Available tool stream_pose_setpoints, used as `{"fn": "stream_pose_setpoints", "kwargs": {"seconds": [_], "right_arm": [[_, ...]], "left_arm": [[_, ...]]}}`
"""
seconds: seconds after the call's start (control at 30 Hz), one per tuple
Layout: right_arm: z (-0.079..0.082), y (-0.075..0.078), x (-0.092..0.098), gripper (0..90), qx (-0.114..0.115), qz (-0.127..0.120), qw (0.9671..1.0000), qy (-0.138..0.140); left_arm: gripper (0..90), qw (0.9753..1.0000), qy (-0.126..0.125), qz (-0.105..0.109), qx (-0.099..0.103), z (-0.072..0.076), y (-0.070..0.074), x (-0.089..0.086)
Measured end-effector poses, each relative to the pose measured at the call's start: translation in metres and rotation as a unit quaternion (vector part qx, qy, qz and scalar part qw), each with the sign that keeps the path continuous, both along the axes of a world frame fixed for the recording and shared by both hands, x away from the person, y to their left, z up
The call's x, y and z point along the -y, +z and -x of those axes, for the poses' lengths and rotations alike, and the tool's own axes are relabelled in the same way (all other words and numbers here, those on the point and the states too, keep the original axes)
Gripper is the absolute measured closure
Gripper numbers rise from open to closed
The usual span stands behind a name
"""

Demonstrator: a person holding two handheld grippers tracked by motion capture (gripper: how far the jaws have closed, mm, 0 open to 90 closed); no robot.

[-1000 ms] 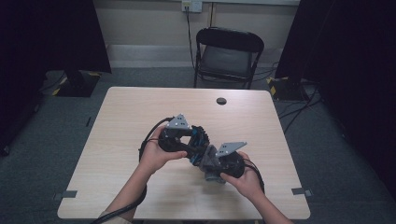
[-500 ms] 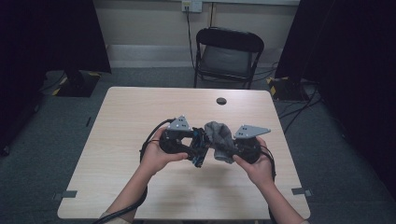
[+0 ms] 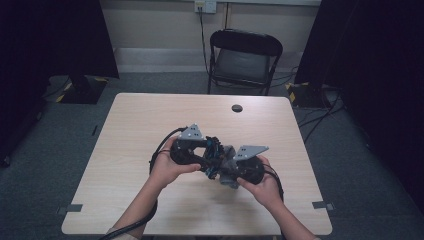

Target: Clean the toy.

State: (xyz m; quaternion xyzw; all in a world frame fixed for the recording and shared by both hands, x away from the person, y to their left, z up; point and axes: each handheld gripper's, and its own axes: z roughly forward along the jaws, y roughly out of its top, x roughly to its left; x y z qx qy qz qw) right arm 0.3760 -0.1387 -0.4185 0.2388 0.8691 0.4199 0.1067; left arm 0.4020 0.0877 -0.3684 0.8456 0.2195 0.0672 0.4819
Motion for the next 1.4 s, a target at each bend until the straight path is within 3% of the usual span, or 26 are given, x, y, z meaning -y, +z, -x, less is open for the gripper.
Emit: {"fn": "stream_pose_setpoints", "kwargs": {"seconds": [0.13, 0.27, 0.4, 0.53, 0.63, 0.77, 1.13, 1.4], "right_arm": [[0.011, -0.012, -0.010, 77.7, 0.001, 0.041, 0.9989, 0.023], [0.014, -0.017, -0.006, 77.7, -0.006, 0.046, 0.9986, 0.025], [0.007, -0.006, 0.013, 77.7, 0.004, 0.018, 0.9998, -0.012], [-0.001, 0.023, 0.032, 77.7, 0.040, -0.025, 0.9974, -0.054], [-0.005, 0.042, 0.036, 77.7, 0.062, -0.042, 0.9953, -0.061], [-0.006, 0.052, 0.026, 77.7, 0.066, -0.051, 0.9958, -0.037], [-0.001, 0.017, 0.003, 77.7, 0.025, -0.019, 0.9995, -0.005], [0.002, -0.003, -0.009, 77.6, 0.010, 0.001, 0.9999, 0.012]], "left_arm": [[25.3, 1.0000, 0.003, 0.006, -0.001, -0.001, 0.000, -0.003], [25.3, 1.0000, 0.005, 0.007, 0.001, 0.000, 0.001, -0.005], [25.3, 1.0000, 0.006, 0.007, 0.003, 0.000, 0.001, -0.006], [25.3, 1.0000, 0.006, 0.003, 0.000, 0.001, -0.001, -0.005], [25.3, 1.0000, 0.002, -0.001, -0.002, 0.001, -0.004, -0.003], [25.3, 1.0000, 0.000, -0.001, -0.001, 0.001, -0.005, 0.000], [25.3, 1.0000, 0.005, 0.006, 0.003, 0.000, 0.001, -0.006], [25.3, 1.0000, 0.004, 0.006, 0.006, 0.001, 0.004, -0.006]]}}
